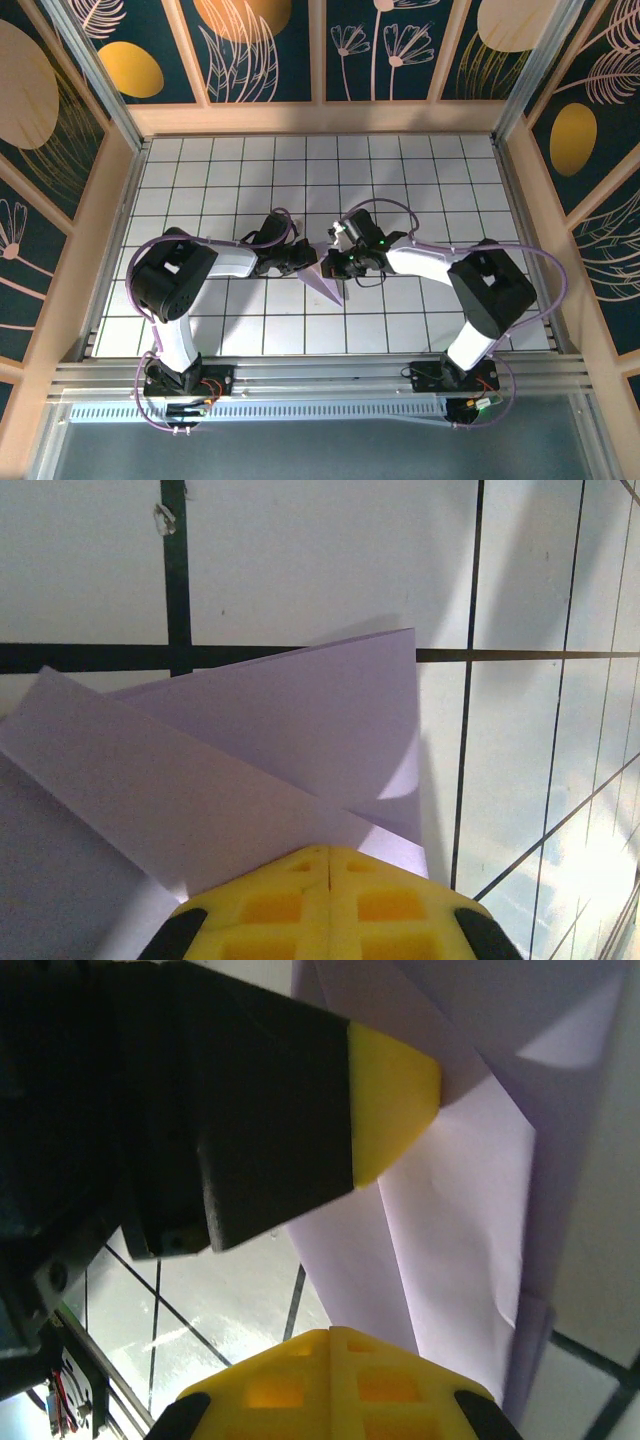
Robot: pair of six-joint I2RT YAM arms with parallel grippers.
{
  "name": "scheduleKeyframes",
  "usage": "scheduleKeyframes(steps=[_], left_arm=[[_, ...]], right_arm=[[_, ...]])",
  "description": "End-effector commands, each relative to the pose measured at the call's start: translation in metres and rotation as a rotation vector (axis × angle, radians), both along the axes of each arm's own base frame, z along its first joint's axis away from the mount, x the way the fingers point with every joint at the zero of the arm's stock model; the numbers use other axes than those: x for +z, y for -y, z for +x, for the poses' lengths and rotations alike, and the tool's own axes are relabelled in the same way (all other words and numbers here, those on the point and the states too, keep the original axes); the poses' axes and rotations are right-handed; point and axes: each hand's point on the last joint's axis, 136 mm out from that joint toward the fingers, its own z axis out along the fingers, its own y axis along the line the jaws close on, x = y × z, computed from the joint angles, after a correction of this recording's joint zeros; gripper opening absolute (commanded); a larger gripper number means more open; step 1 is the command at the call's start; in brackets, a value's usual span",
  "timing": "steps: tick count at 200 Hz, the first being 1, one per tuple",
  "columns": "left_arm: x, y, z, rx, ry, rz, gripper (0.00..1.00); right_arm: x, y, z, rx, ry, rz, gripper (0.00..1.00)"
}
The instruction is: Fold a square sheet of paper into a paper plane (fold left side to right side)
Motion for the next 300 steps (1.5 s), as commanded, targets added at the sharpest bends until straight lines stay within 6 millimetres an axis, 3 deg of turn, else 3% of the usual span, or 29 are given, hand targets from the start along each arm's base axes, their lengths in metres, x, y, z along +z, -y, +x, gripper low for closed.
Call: scheduleKeyframes(steps=[1,63,129,192,300], left_arm=[[-0.026,-0.016,-0.013,0.022,-0.074,0.094,0.03],[-0.026,-0.016,-0.013,0.023,-0.074,0.099,0.03],[-0.026,-0.017,-0.012,0.026,-0.076,0.102,0.02],[-0.027,-0.018,-0.012,0.032,-0.079,0.112,0.02],[-0.033,-0.023,-0.012,0.049,-0.091,0.138,0.02]], right_arm=[[0.0,-0.014,0.011,-0.01,-0.001,0.047,0.0],[-0.02,-0.017,0.013,-0.015,-0.034,0.035,0.0],[-0.045,-0.005,0.004,-0.022,-0.079,-0.03,0.0],[-0.061,0.013,-0.019,-0.017,-0.142,-0.09,0.0],[-0.069,0.038,-0.058,-0.011,-0.216,-0.129,0.0]])
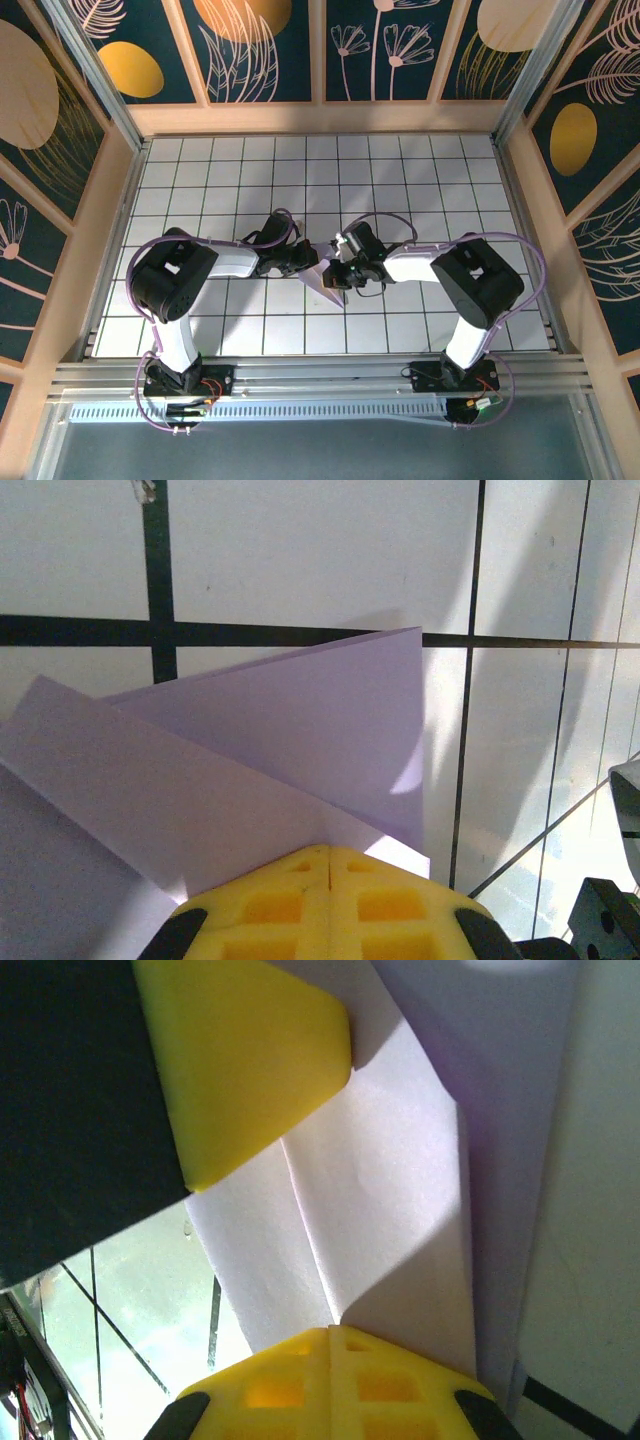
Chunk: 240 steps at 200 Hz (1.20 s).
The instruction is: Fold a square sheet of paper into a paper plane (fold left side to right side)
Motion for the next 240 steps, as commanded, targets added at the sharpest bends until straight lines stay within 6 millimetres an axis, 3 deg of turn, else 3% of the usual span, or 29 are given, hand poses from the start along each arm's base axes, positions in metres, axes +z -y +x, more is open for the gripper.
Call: scheduleKeyframes(steps=[1,240], left_arm=[[-0.032,-0.025,-0.009,0.056,-0.078,0.128,0.02],[-0.034,-0.026,-0.007,0.058,-0.081,0.142,0.02]], right_arm=[[-0.029,0.031,-0.045,0.006,-0.175,-0.133,0.0],[-0.034,0.058,-0.084,0.003,-0.227,-0.193,0.0]])
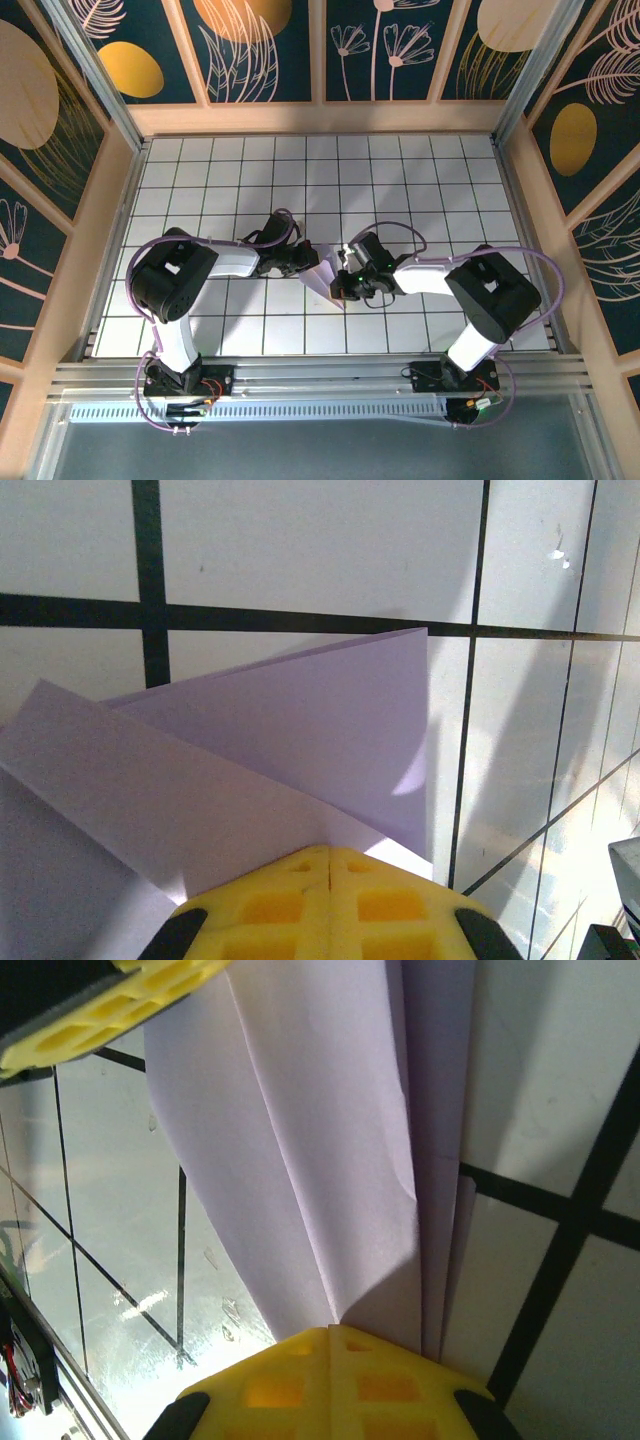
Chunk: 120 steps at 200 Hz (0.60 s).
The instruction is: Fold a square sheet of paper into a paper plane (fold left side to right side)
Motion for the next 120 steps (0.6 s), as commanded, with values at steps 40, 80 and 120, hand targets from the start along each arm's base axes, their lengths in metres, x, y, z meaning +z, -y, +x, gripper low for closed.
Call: scheduleKeyframes(steps=[40,80,120], left_arm=[[-0.035,-0.027,-0.005,0.062,-0.068,0.138,0.02],[-0.034,-0.027,-0.005,0.063,-0.067,0.138,0.02],[-0.034,-0.027,-0.005,0.063,-0.065,0.138,0.02]], right_arm=[[-0.033,0.042,-0.06,0.005,-0.217,-0.172,0.0],[-0.034,0.045,-0.066,0.004,-0.225,-0.179,0.0],[-0.035,0.049,-0.071,0.0,-0.23,-0.186,0.0]])
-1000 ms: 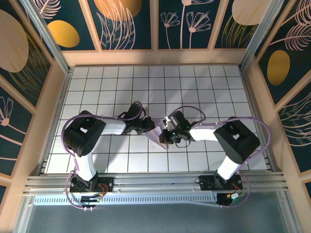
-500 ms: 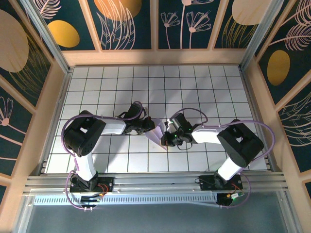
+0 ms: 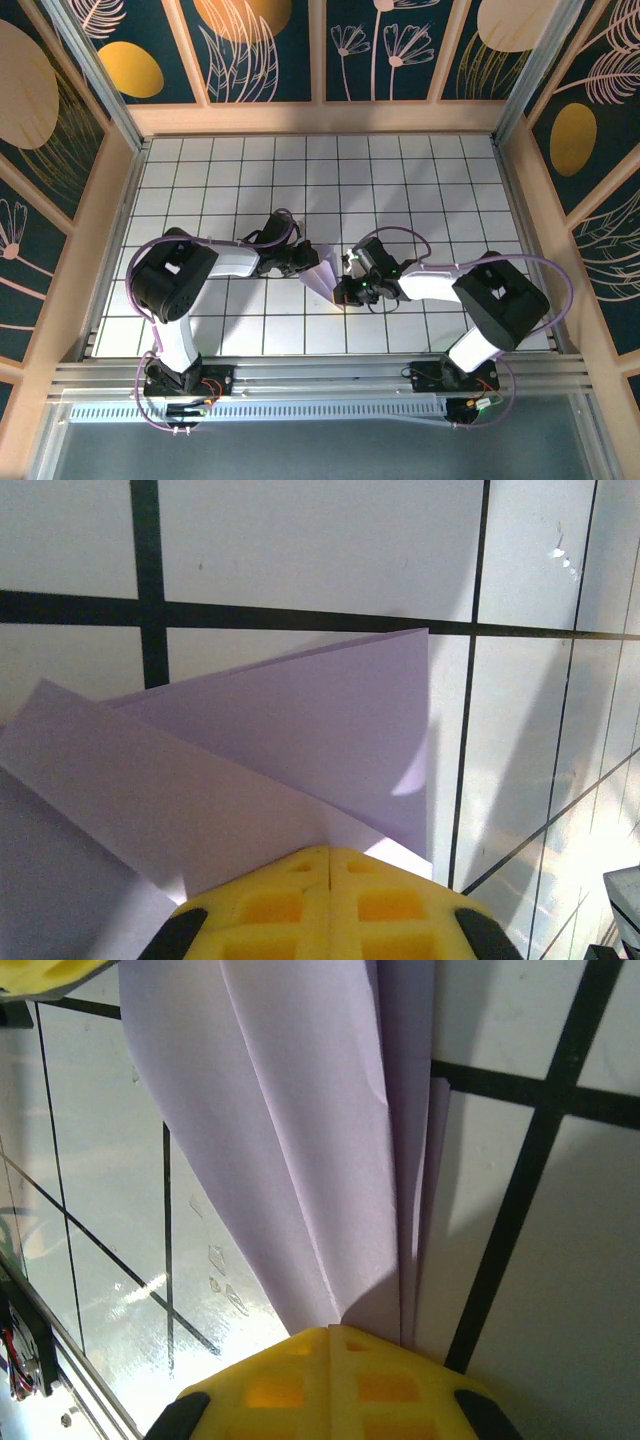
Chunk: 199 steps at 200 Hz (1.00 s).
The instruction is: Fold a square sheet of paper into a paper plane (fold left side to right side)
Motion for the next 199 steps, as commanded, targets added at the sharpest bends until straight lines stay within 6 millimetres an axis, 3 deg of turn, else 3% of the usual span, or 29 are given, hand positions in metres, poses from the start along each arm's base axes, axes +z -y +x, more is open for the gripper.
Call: scheduleKeyframes(steps=[1,97,123,150,180,199], left_arm=[[-0.034,-0.027,-0.005,0.065,-0.064,0.139,0.02],[-0.032,-0.025,-0.003,0.061,-0.059,0.133,0.02],[-0.027,-0.021,0.0,0.055,-0.05,0.113,0.02],[-0.006,-0.007,0.006,0.025,-0.014,0.047,0.04],[0.046,0.01,0.02,-0.008,0.083,-0.065,0.13],[0.077,0.006,0.033,0.012,0.15,-0.076,0.2]], right_arm=[[-0.034,0.041,-0.056,0.01,-0.214,-0.183,0.0],[-0.028,0.048,-0.063,-0.003,-0.211,-0.185,0.0],[-0.016,0.049,-0.06,-0.006,-0.184,-0.186,0.0],[0.014,0.05,-0.036,-0.025,-0.077,-0.175,0.0],[0.059,0.043,0.011,-0.062,0.097,-0.056,0.25],[0.075,0.038,0.038,-0.066,0.174,0.012,0.36]])
